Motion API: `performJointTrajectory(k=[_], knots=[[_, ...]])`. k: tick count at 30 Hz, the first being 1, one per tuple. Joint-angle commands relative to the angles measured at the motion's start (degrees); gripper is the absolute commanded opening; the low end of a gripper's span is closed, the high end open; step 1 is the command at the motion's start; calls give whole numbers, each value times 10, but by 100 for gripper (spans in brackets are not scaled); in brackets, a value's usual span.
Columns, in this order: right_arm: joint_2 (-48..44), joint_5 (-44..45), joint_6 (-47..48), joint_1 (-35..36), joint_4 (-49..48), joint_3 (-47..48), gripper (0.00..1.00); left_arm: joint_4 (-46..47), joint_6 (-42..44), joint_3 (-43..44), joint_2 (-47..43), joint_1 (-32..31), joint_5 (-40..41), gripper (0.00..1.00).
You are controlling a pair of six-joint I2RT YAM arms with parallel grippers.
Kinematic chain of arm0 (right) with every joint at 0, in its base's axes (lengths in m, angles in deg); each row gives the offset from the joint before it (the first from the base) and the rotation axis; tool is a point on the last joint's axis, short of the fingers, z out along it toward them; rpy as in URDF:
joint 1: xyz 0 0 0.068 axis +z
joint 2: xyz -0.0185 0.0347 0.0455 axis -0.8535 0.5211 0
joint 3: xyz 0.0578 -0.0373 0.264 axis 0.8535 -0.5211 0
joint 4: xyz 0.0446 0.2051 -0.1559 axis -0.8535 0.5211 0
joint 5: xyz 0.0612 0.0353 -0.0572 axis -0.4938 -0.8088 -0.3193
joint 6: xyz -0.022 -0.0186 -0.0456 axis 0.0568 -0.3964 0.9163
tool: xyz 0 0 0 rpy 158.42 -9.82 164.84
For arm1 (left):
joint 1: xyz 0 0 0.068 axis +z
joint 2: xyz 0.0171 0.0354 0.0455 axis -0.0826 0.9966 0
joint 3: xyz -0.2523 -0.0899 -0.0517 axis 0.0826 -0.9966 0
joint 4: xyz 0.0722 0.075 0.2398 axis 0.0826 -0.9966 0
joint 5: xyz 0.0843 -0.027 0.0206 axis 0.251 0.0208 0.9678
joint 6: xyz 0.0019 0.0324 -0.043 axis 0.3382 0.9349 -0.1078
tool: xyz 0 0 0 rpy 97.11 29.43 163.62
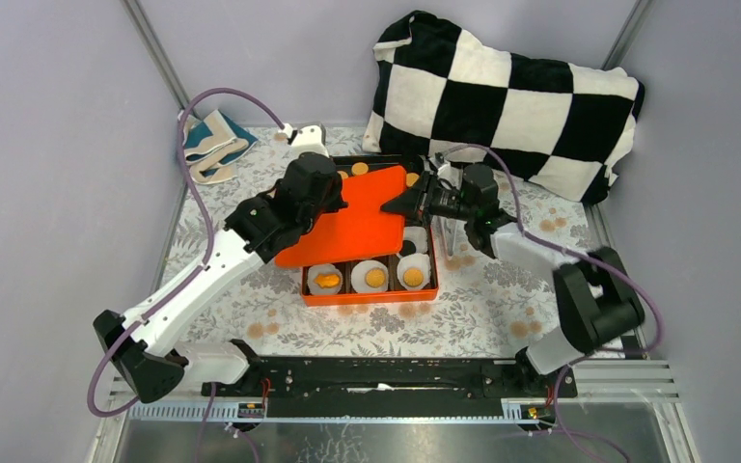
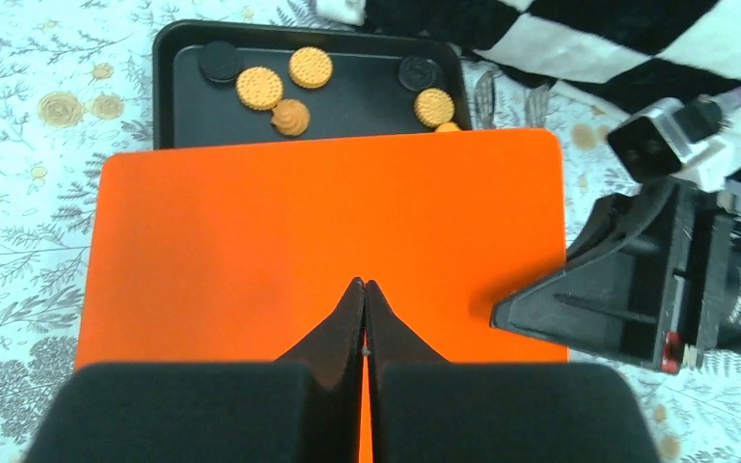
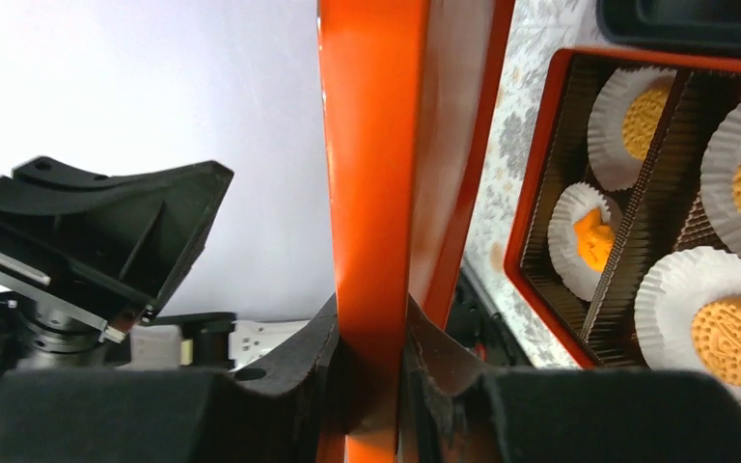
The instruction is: Pack the cookies
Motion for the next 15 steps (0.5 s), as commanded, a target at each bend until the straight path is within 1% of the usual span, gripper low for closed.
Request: performJointTrajectory(k=[1, 3, 5, 6, 8, 9, 11, 13, 15], knots=[[69, -178, -228, -18, -407, -3, 0, 12, 8, -28, -8, 3, 31, 0], [100, -198, -272, -23, -458, -7, 0, 17, 10, -38, -4, 4, 31, 0], [115, -208, -304, -30, -485, -25, 0, 19, 10, -45, 3, 6, 30, 0], [116, -213, -305, -34, -488, -36, 0, 19, 10, -47, 6, 6, 29, 0], [108, -229, -279, -45, -448, -61, 0, 23, 10, -54, 10, 6, 25, 0], [99, -238, -254, -49, -410, -73, 0, 28, 10, -57, 12, 6, 22, 0], [78, -255, -164, -56, -293, -90, 0, 37, 9, -68, 14, 7, 17, 0], [54, -248, -33, -64, -122, -93, 0, 51, 9, -83, 14, 7, 11, 0], [33, -220, 118, -69, 57, -76, 0, 68, 11, -97, 14, 7, 1, 0]])
